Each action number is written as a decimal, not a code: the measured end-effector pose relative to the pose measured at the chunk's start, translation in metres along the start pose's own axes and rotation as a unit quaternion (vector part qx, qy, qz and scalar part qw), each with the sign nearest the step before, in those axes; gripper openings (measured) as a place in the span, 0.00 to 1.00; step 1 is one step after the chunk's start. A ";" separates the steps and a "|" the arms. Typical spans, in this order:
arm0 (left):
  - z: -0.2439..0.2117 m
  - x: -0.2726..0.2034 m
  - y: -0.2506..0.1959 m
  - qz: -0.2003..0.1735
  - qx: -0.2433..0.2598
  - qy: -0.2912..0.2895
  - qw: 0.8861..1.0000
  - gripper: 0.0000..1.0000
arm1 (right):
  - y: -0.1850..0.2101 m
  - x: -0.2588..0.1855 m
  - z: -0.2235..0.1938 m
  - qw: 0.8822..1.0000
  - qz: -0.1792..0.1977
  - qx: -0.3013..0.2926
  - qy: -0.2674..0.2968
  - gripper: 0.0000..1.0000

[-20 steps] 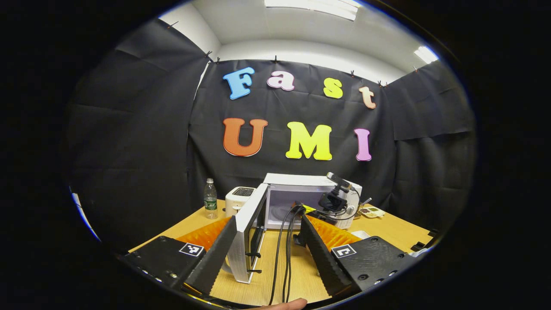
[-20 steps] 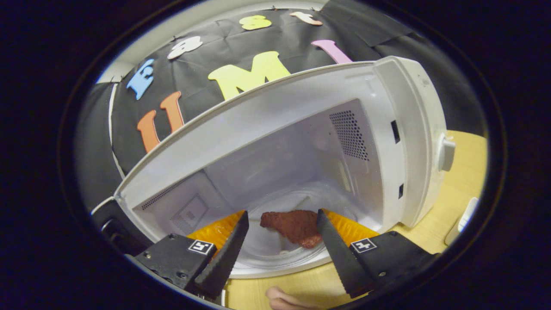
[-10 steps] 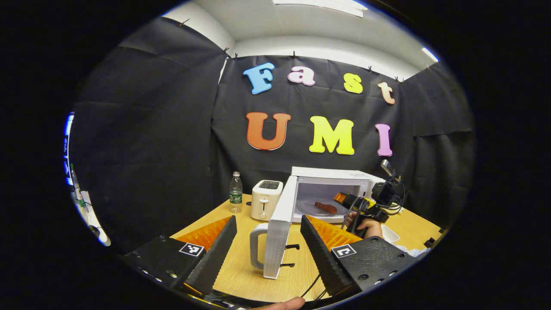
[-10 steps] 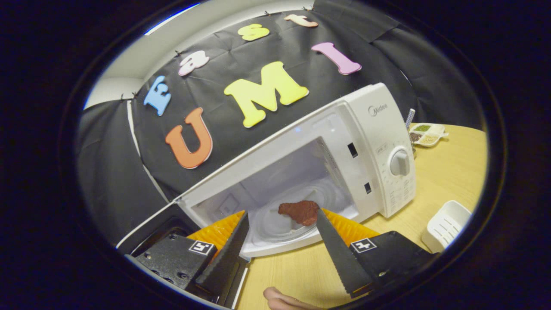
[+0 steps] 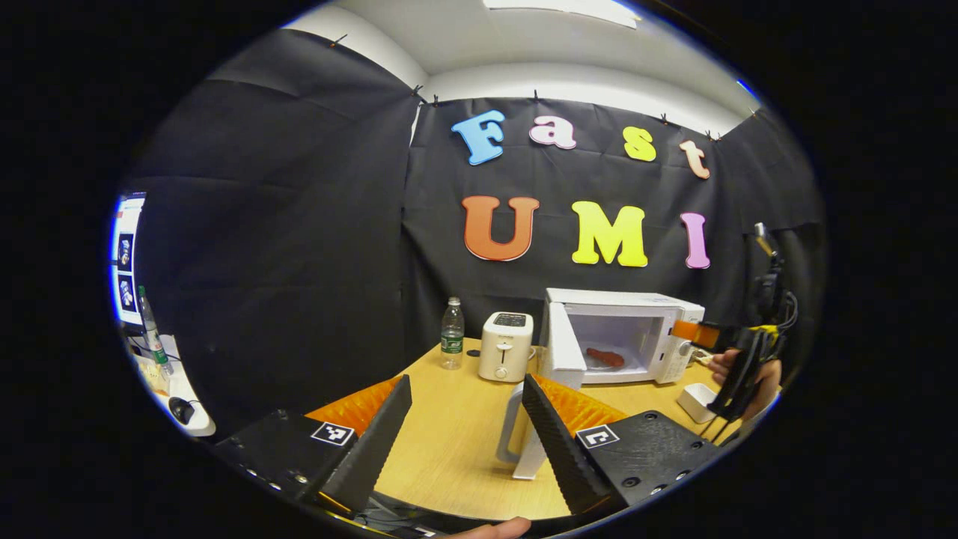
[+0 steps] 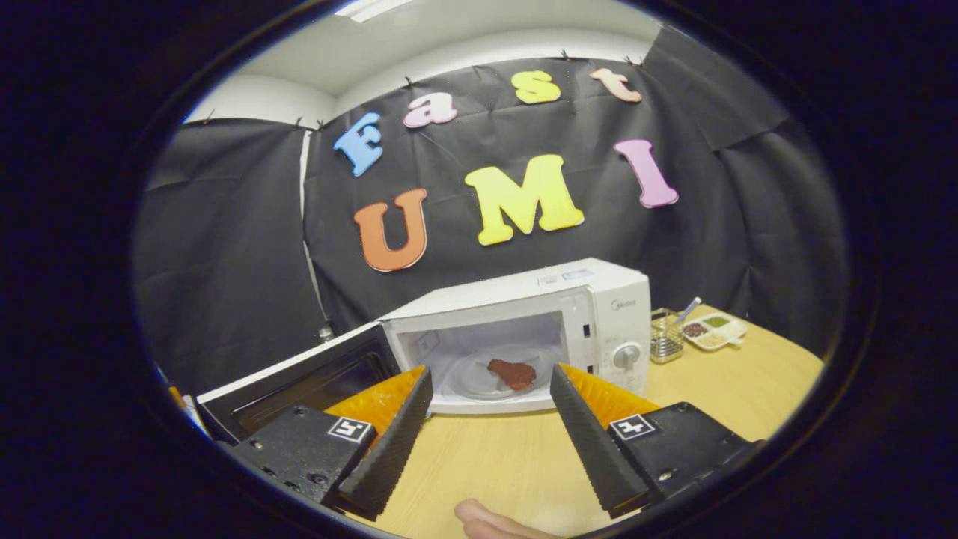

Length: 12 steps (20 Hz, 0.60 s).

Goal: Open the microwave oven with the left hand, put the food in, and close the microwave oven.

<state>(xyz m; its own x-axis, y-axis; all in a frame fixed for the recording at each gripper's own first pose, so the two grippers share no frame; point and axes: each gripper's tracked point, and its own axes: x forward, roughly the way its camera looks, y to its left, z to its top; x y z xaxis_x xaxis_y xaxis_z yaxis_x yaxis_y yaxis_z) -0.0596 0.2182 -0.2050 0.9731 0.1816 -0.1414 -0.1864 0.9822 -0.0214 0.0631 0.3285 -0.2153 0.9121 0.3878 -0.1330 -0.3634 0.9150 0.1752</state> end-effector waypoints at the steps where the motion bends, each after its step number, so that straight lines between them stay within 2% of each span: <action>1: -0.002 0.004 0.006 0.008 0.001 -0.001 1.000 0.92 | -0.001 -0.018 0.005 1.000 0.004 -0.015 0.003 0.89; 2: -0.006 0.006 0.010 0.010 0.000 0.000 1.000 0.91 | -0.001 -0.038 0.009 1.000 0.009 -0.027 0.000 1.00; 3: -0.012 0.007 0.009 0.004 0.001 -0.001 1.000 0.87 | -0.002 -0.055 0.017 0.999 0.015 -0.044 -0.007 1.00; 4: -0.017 0.010 0.003 -0.018 0.005 0.002 1.000 0.86 | -0.005 -0.073 0.024 0.998 0.018 -0.060 -0.014 0.89; 5: -0.023 0.015 -0.005 -0.040 -0.003 0.009 0.999 0.59 | -0.009 -0.088 0.029 0.997 0.019 -0.075 -0.017 0.89; 6: -0.029 0.020 -0.008 -0.048 -0.013 0.015 0.999 0.43 | -0.013 -0.102 0.035 0.996 0.021 -0.087 -0.026 1.00; 7: -0.033 0.027 -0.005 -0.041 -0.020 0.019 0.999 0.11 | -0.017 -0.113 0.039 0.995 0.021 -0.096 -0.030 0.90; 8: -0.036 0.034 0.000 -0.039 -0.023 0.019 0.999 0.21 | -0.023 -0.125 0.039 0.994 0.019 -0.100 -0.034 1.00; 9: -0.038 0.044 0.000 -0.043 -0.030 0.024 0.998 0.00 | -0.030 -0.135 0.041 0.995 0.015 -0.096 -0.036 1.00; 10: -0.048 0.044 -0.004 -0.053 -0.037 0.036 0.997 0.00 | -0.038 -0.146 0.041 0.995 0.009 -0.090 -0.036 1.00; 11: -0.057 0.052 -0.004 -0.052 -0.041 0.051 0.997 0.00 | -0.044 -0.155 0.044 0.995 0.006 -0.088 -0.038 0.90; 12: -0.065 0.060 -0.003 -0.050 -0.041 0.060 0.996 0.00 | -0.051 -0.165 0.047 0.995 0.001 -0.089 -0.040 1.00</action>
<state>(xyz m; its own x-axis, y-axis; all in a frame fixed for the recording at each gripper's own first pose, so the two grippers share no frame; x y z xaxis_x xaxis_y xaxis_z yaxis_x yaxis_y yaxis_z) -0.0089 0.2230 -0.2777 0.9650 0.0714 -0.2525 -0.1049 0.9870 -0.1219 -0.0597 0.2129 -0.1566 0.9208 0.3864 -0.0535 -0.3870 0.9221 -0.0018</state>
